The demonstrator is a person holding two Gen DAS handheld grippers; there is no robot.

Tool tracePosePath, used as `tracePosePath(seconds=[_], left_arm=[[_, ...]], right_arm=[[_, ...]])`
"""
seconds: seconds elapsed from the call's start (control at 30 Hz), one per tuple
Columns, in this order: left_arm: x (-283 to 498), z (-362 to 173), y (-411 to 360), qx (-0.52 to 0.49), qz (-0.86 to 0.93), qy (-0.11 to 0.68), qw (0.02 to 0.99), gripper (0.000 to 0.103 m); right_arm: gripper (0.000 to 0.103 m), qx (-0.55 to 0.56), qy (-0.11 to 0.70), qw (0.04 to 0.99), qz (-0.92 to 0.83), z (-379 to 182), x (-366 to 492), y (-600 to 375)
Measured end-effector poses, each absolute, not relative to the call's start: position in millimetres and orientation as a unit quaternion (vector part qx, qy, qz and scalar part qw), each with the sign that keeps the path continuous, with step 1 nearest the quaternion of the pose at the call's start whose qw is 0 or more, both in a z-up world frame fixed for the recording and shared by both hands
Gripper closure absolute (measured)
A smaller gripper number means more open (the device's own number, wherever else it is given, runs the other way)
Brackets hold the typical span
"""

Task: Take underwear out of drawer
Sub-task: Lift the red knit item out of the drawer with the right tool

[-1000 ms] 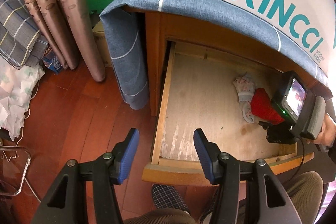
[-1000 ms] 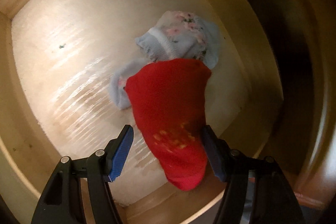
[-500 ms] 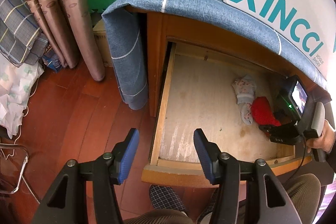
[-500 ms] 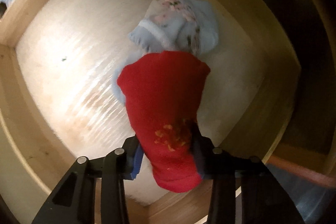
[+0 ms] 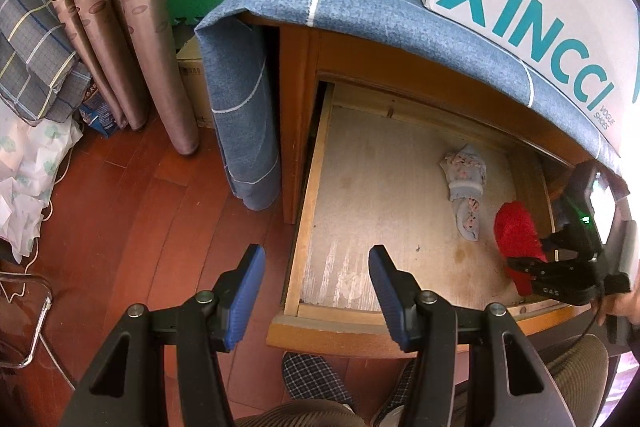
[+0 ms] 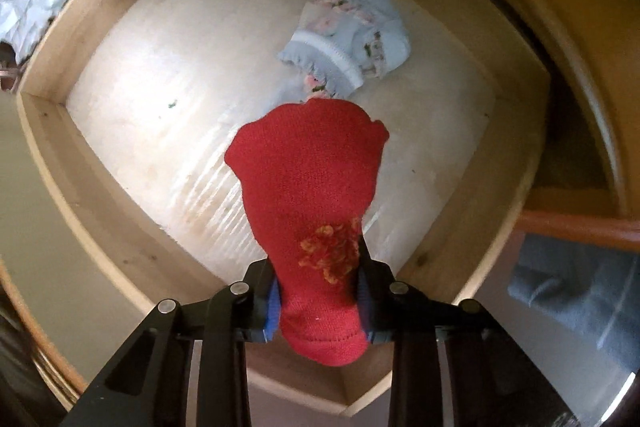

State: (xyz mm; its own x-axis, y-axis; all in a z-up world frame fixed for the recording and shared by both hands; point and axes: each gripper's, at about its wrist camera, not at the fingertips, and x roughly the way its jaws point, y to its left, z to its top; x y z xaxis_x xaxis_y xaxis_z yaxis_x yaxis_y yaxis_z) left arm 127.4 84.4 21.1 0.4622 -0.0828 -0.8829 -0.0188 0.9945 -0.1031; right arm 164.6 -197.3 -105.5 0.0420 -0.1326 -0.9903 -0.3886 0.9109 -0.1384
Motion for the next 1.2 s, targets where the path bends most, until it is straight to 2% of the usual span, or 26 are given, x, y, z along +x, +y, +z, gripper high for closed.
tracePosePath(seconds=[0.17,0.37,0.5,0.8,1.2], left_arm=[[128,20,84,-0.045,-0.019,0.522,0.852,0.048],[129,19,79,-0.032,-0.023,0.527,0.849,0.048],[129,20,77,-0.03,-0.024,0.527,0.849,0.048],[128,21,71,-0.015,-0.021,0.525,0.851,0.048],[143,27,34,0.032,-0.064,0.529,0.846,0.048]], right_arm=[[0.075,-0.128,0.673,0.725,0.066,-79,157,-213],[0.075,0.002,0.67,0.743,-0.008,-56,147,-249],[0.075,0.041,0.648,0.758,-0.053,-41,132,-264],[0.076,0.046,0.616,0.78,-0.103,-22,110,-244],[0.078,0.105,0.604,0.783,-0.102,-4,95,-267]])
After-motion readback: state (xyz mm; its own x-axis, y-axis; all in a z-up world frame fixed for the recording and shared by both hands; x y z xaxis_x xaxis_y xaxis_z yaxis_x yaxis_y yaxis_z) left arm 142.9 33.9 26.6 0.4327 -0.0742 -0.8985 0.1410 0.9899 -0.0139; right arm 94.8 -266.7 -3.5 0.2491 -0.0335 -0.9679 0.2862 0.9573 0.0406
